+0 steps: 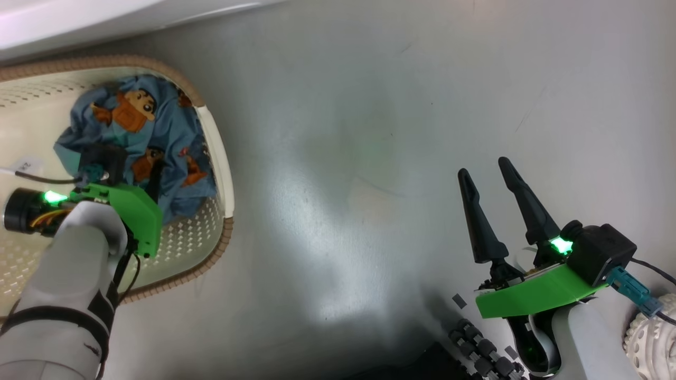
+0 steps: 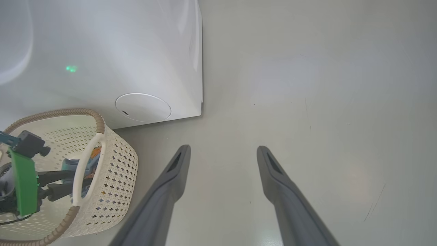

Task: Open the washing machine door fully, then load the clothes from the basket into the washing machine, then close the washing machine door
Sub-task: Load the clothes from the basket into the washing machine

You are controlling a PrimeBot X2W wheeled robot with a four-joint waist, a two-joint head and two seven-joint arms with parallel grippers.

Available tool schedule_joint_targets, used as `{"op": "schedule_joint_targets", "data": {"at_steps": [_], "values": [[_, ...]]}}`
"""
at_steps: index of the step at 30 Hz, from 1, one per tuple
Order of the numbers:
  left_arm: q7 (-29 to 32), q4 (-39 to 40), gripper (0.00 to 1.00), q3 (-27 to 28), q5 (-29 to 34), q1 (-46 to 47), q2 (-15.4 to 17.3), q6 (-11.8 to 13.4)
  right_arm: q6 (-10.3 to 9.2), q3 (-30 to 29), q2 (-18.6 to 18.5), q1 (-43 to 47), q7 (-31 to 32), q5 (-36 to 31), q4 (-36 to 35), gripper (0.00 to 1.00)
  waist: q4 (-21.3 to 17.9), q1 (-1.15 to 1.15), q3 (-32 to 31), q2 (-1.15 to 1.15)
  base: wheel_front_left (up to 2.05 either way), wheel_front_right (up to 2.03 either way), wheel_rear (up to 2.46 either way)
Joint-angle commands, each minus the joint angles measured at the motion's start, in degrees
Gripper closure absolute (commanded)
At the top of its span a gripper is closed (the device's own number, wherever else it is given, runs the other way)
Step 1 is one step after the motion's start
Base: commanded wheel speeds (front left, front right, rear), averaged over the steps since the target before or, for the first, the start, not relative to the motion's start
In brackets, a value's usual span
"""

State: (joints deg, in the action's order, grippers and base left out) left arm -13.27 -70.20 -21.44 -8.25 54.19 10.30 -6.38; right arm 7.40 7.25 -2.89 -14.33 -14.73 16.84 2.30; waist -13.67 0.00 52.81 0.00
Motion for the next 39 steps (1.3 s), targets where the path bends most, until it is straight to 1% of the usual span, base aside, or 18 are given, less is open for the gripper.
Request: {"op": "schedule_joint_targets", "data": {"at_steps": [1, 5, 11, 13, 17, 18, 19, 20, 21, 22, 31, 39], "values": [[-0.08, -0.10, 0.00, 0.56, 0.58, -0.61, 1.98, 0.22, 0.09, 1.49, 0.02, 1.49, -0.27, 0.29, -1.33, 0.00, -0.15, 0.00, 0.46, 0.00, 0.00, 0.00, 0.00], [0.18, -0.82, 0.00, -0.52, 1.29, 0.89, 2.38, 0.61, 0.09, 1.80, 0.02, 1.44, -0.27, 0.59, -1.74, 0.00, -0.61, 0.00, 1.50, 0.00, 0.00, 0.00, 0.00], [1.72, -1.85, 0.00, -2.06, 2.53, 3.29, 3.42, 2.50, 0.09, 2.00, 0.02, 1.93, -0.27, 1.07, -2.26, 0.00, -1.53, 0.00, 2.74, 0.00, 0.00, 0.00, 0.00], [2.29, -2.09, 0.00, -2.96, 3.32, 4.05, 3.82, 3.07, 0.09, 1.96, 0.02, 2.14, -0.27, 1.16, -2.48, 0.00, -1.76, 0.00, 3.08, 0.00, 0.00, 0.00, 0.00], [3.80, -2.62, 0.00, -5.63, 5.46, 5.07, 4.51, 3.44, 0.09, 1.75, 0.02, 2.88, -0.27, 1.22, -2.97, 0.00, -2.08, 0.00, 3.17, 0.00, 0.00, 0.00, 0.00], [4.23, -2.73, 0.21, -6.12, 5.83, 5.12, 4.61, 3.56, 0.09, 1.64, 0.02, 3.10, -0.27, 1.19, -3.07, 0.00, -2.08, 0.00, 3.09, 0.00, 0.00, 0.00, 0.00], [4.73, -2.83, 0.50, -6.59, 6.18, 5.17, 4.67, 3.71, 0.09, 1.52, 0.02, 3.34, -0.27, 1.14, -3.21, 0.00, -2.02, 0.00, 3.03, 0.00, 0.00, 0.00, 0.00], [5.00, -2.91, 0.58, -7.00, 6.49, 5.27, 4.70, 3.98, 0.09, 1.36, 0.02, 3.56, -0.27, 1.10, -3.35, 0.00, -1.95, 0.00, 2.99, 0.00, 0.00, 0.00, 0.00], [5.21, -2.97, 0.71, -7.27, 6.63, 5.36, 4.66, 4.18, 0.09, 1.19, 0.02, 3.71, -0.27, 1.09, -3.46, 0.00, -1.88, 0.00, 2.97, 0.00, 0.00, 0.00, 0.00], [5.44, -3.03, 1.00, -7.53, 6.76, 5.45, 4.61, 4.31, 0.09, 1.07, 0.02, 3.79, -0.27, 1.05, -3.53, 0.00, -1.83, 0.00, 2.94, 0.00, 0.00, 0.00, 0.00], [5.37, -3.36, 1.00, -8.00, 5.98, 4.85, 5.24, 4.19, 0.09, 0.17, 0.02, 3.26, -0.27, 1.06, -4.13, 0.00, -1.26, 0.00, 2.04, 0.00, 0.00, 0.00, 0.00], [0.39, -2.96, 1.00, -7.08, 3.30, 2.59, 3.87, 2.78, 0.09, -1.30, 0.02, 1.57, -0.27, 0.16, -3.71, 0.00, 1.00, 0.00, -0.86, 0.00, 0.00, 0.00, 0.00]]}}
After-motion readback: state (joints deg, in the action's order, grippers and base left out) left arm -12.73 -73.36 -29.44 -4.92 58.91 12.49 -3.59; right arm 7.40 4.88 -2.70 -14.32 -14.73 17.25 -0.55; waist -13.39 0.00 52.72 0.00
